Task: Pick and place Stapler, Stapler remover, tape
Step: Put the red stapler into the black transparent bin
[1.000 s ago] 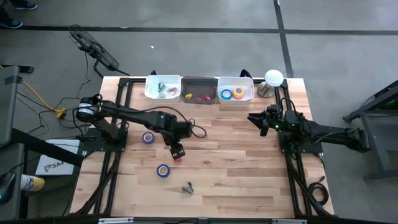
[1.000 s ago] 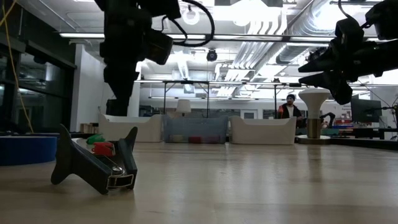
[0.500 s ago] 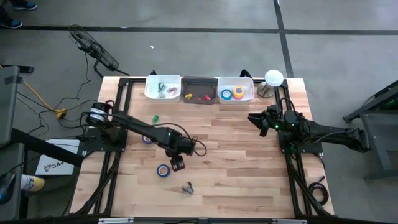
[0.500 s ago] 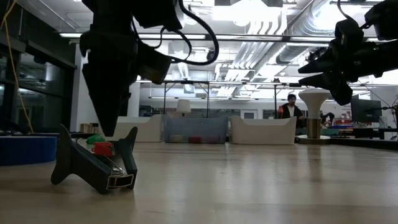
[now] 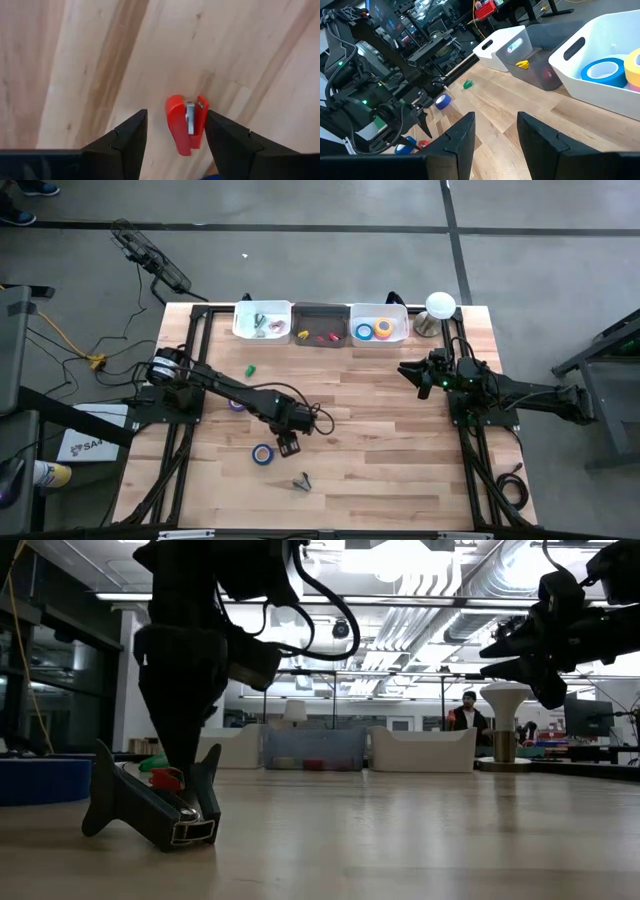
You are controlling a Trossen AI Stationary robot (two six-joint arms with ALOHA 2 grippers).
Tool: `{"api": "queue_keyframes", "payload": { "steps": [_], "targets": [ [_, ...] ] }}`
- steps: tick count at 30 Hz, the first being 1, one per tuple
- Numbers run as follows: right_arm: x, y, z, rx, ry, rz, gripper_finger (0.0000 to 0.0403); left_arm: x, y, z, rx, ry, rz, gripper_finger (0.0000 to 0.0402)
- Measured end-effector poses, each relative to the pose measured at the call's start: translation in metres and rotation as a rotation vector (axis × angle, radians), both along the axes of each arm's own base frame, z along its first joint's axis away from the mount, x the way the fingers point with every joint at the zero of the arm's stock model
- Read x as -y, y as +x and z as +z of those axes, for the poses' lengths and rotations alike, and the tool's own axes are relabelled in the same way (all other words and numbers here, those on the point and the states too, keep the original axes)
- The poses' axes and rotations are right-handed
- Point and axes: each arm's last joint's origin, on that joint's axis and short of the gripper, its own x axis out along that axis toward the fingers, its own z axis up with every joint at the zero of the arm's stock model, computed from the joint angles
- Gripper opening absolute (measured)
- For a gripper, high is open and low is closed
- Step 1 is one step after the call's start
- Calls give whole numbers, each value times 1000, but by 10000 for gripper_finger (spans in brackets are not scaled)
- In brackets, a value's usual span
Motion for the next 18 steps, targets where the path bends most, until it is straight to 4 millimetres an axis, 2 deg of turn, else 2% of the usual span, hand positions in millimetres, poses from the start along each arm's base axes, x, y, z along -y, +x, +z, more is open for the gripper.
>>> {"api": "queue_keyframes", "payload": {
  "steps": [5, 13, 18],
  "targets": [
    [0, 0, 0, 0, 0, 0, 138, -1, 0, 0, 1, 14, 0, 188],
    [0, 0, 0, 0, 0, 0, 138, 2, 3, -12, -39, -36, -16, 155],
    [0, 0, 0, 0, 0, 0, 138, 1, 3, -13, -39, -19, 2, 134]
  ]
}}
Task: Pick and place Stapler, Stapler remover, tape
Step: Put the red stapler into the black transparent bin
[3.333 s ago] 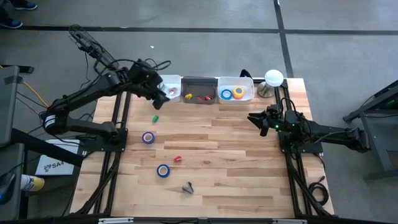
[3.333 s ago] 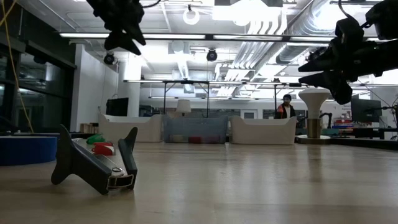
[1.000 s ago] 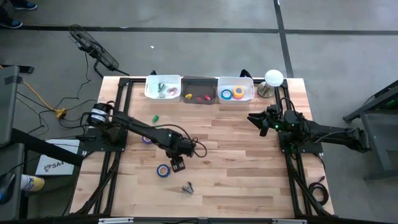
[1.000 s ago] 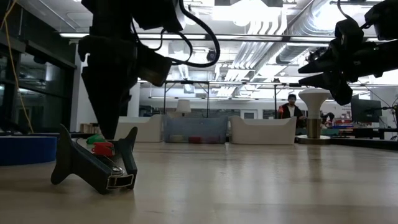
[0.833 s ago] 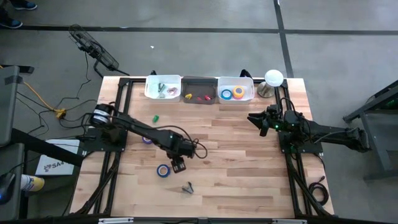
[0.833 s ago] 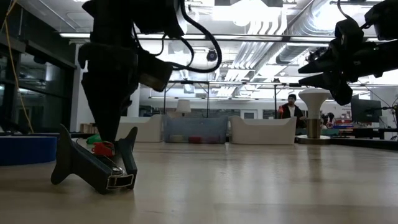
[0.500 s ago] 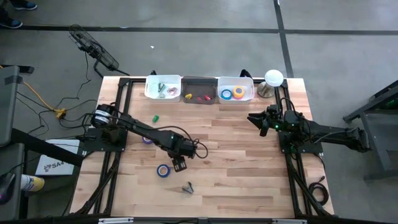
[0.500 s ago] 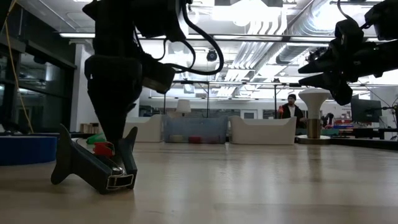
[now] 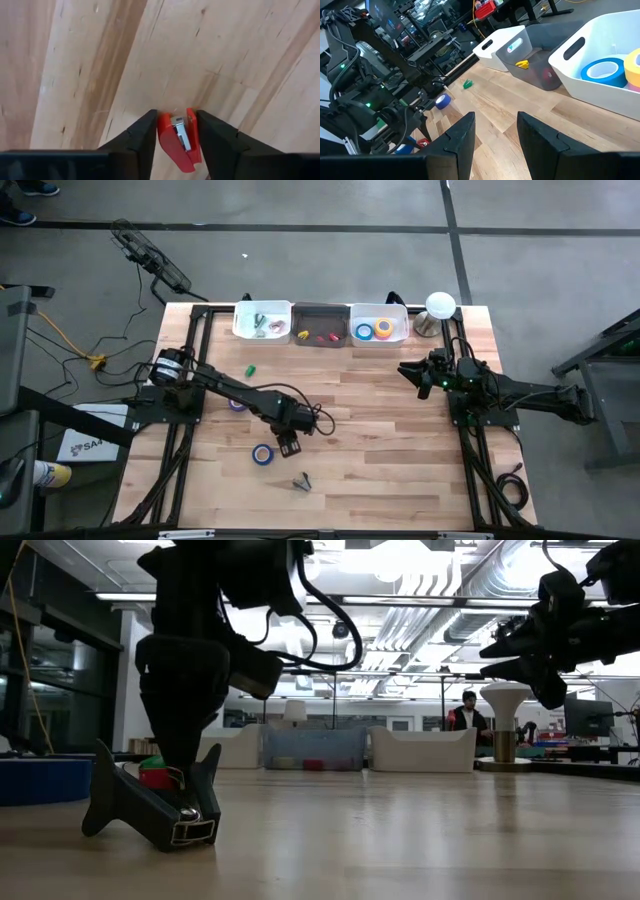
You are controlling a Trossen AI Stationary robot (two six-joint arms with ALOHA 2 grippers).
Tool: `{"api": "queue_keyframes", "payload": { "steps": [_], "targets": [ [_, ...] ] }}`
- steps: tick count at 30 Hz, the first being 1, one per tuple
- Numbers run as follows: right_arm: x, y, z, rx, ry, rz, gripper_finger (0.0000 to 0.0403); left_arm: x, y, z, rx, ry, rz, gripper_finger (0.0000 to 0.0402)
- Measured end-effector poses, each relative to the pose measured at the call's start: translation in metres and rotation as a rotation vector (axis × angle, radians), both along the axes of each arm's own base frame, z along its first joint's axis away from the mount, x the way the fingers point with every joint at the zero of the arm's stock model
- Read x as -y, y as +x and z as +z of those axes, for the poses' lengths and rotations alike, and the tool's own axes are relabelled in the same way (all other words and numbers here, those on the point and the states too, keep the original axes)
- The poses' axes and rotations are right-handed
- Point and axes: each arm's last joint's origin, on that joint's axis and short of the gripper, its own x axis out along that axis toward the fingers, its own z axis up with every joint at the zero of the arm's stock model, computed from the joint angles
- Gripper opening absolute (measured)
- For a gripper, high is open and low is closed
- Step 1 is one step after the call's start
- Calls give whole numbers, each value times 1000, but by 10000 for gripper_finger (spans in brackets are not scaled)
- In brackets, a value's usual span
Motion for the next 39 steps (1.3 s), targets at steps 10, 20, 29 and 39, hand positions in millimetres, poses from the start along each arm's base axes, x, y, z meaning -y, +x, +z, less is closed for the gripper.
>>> {"api": "queue_keyframes", "payload": {
  "steps": [10, 20, 29, 39],
  "targets": [
    [0, 0, 0, 0, 0, 0, 138, 0, -1, 1, -25, -9, 0, 47],
    [0, 0, 0, 0, 0, -1, 138, -8, 10, 15, -24, -5, -17, 47],
    [0, 0, 0, 0, 0, 0, 138, -49, 39, 50, 129, 72, -11, 47],
    [0, 0, 0, 0, 0, 0, 138, -119, 55, 77, 255, 175, -10, 47]
  ]
}}
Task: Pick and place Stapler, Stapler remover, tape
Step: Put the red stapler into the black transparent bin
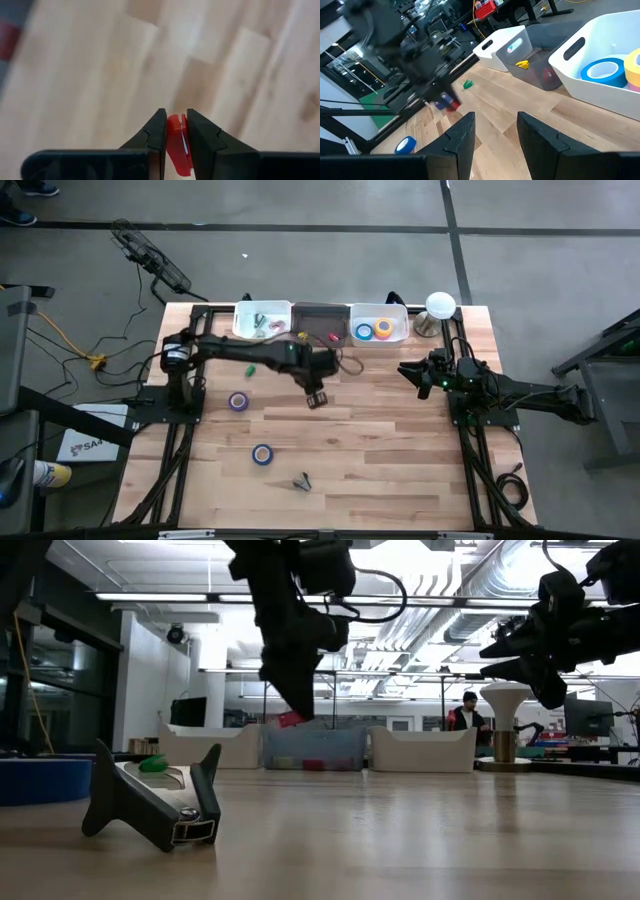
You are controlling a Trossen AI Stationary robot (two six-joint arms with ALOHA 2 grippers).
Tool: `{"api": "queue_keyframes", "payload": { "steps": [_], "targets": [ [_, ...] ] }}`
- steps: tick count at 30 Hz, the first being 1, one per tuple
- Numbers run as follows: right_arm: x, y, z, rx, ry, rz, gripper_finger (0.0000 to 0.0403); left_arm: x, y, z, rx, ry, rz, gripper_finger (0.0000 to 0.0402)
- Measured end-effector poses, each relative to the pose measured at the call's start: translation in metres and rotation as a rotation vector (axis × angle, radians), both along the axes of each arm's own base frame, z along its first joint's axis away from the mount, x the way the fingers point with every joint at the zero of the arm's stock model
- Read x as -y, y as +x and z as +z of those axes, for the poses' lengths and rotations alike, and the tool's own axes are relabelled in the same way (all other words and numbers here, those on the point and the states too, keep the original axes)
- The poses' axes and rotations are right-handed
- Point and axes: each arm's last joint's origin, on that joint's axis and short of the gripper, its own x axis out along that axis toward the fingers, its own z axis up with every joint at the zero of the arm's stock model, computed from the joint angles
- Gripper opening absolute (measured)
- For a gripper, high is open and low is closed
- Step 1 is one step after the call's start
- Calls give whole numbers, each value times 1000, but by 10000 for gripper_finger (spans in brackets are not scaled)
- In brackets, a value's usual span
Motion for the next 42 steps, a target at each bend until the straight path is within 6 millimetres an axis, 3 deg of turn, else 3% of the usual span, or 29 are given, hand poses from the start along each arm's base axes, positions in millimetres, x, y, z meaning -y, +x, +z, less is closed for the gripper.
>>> {"api": "queue_keyframes", "payload": {
  "steps": [13, 19, 25, 37, 42],
  "targets": [
    [0, 0, 0, 0, 0, 0, 138, -98, -10, 27, 87, 107, 13, 47],
    [0, 0, 0, 0, 0, 0, 138, -130, -20, 32, 111, 144, 10, 47],
    [0, 0, 0, 0, 0, 0, 138, -158, -30, 35, 154, 152, 133, 47],
    [0, 0, 0, 0, 0, -1, 138, -201, -44, 11, 171, -7, 512, 47],
    [0, 0, 0, 0, 0, 0, 138, -211, -42, -3, 150, -84, 570, 47]
  ]
}}
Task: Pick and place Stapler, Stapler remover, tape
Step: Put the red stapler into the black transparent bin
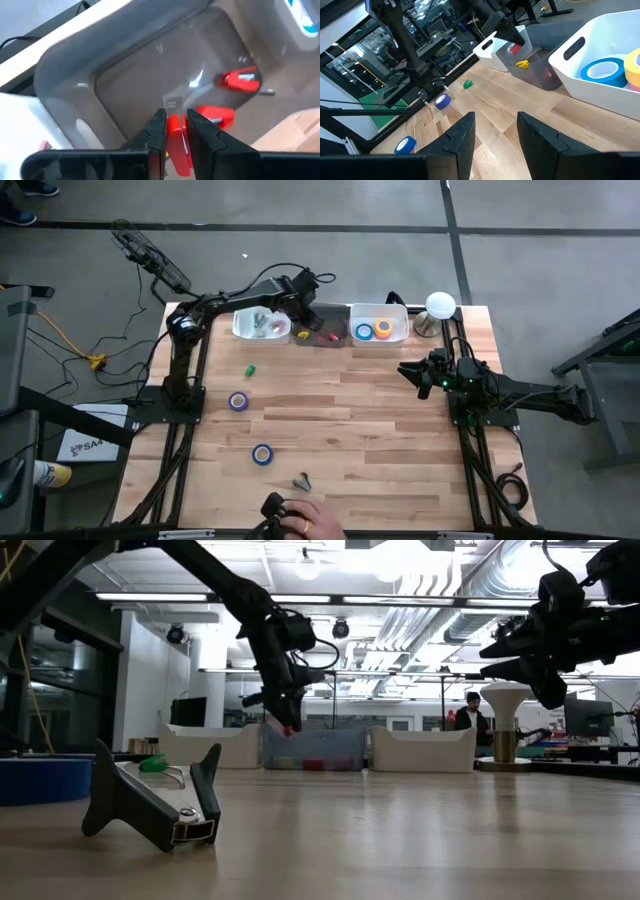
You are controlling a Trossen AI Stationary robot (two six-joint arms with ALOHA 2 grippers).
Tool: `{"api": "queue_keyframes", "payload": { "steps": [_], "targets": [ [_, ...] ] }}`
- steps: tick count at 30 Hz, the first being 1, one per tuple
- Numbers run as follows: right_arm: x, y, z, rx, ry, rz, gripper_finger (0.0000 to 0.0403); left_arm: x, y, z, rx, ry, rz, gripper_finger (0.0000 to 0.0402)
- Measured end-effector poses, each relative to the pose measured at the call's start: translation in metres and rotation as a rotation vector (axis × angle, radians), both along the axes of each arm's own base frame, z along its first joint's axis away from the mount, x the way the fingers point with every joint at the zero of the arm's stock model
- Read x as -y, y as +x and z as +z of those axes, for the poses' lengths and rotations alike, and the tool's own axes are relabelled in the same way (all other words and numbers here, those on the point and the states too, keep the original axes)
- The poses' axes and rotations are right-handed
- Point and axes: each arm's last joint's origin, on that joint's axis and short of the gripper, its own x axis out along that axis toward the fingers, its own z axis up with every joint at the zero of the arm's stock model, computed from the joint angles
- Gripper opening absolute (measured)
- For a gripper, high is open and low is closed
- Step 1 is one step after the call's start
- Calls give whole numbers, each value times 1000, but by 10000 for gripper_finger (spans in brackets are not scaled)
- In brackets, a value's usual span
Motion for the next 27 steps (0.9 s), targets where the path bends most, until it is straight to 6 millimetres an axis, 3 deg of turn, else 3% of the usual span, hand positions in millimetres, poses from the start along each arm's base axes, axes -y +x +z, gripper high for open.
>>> {"api": "queue_keyframes", "payload": {
  "steps": [10, 27],
  "targets": [
    [0, 0, 0, 0, 0, 0, 138, -7, 10, 5, -5, -19, 34, 94],
    [0, 0, 0, 0, 0, 0, 138, -1, 10, 4, -16, -71, -23, 101]
  ]
}}
